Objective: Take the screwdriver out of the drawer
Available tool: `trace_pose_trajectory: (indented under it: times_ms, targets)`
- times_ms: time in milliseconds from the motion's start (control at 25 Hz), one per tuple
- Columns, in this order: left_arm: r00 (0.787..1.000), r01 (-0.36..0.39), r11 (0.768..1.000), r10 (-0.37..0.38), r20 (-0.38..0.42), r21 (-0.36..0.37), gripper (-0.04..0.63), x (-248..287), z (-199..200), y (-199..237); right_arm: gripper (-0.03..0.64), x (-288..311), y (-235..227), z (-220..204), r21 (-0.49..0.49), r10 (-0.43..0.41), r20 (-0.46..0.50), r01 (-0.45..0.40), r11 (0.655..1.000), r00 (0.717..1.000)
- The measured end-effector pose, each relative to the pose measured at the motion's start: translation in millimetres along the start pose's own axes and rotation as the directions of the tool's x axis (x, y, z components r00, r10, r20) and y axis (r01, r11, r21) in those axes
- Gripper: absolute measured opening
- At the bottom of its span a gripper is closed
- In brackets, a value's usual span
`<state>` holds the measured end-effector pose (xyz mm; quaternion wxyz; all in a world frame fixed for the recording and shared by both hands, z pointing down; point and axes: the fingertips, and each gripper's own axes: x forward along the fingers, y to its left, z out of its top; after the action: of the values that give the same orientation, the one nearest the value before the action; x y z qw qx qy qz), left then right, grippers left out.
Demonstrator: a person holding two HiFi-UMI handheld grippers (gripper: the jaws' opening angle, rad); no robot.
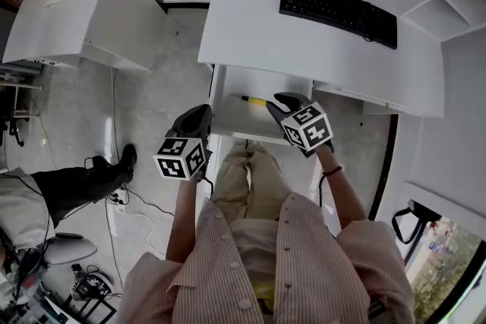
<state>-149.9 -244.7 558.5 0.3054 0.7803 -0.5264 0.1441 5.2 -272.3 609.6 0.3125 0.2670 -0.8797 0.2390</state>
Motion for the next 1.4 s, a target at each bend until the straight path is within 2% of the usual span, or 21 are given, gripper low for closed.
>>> trace_pose_trajectory:
  times_ms: [160, 320, 640, 920, 1160, 1400]
  targets:
    - [0.998, 0.026, 0.999, -0.028, -0.058, -0.027, 0.0, 15.5, -9.8, 13.7, 0.103, 29.5, -5.3, -14.7, -0.033, 0.004, -0.096, -0.007, 0.999, 0.995]
    - [0.991, 0.04, 0.999, -0.041, -0.129, -0.016, 0.0, 34.5, -17.5, 30.5, 0.103, 65.9, -12.2, -25.1, -0.079, 0.01, -0.18, -0.025, 0.997, 0.984]
    - [0.973, 0.067, 0.998, -0.066, -0.22, -0.005, 0.0, 49.1, -28.1, 38.5, 0.103, 111.4, -22.3, -67.0, -0.179, 0.013, -0.364, -0.083, 0.98, 0.931]
    - [0.97, 0.085, 0.996, -0.085, -0.229, -0.01, 0.0, 50.1, -30.2, 37.0, 0.103, 136.9, -25.8, -90.4, -0.243, 0.007, -0.441, -0.127, 0.962, 0.898]
    - [0.964, 0.078, 0.997, -0.074, -0.254, 0.004, 0.0, 50.8, -31.8, 35.9, 0.103, 148.6, -24.8, -97.8, -0.299, -0.027, -0.466, -0.129, 0.946, 0.885]
    - [0.962, 0.067, 0.998, -0.062, -0.268, 0.011, 0.0, 53.0, -33.8, 36.6, 0.103, 163.5, -27.3, -109.3, -0.312, -0.037, -0.485, -0.134, 0.94, 0.874]
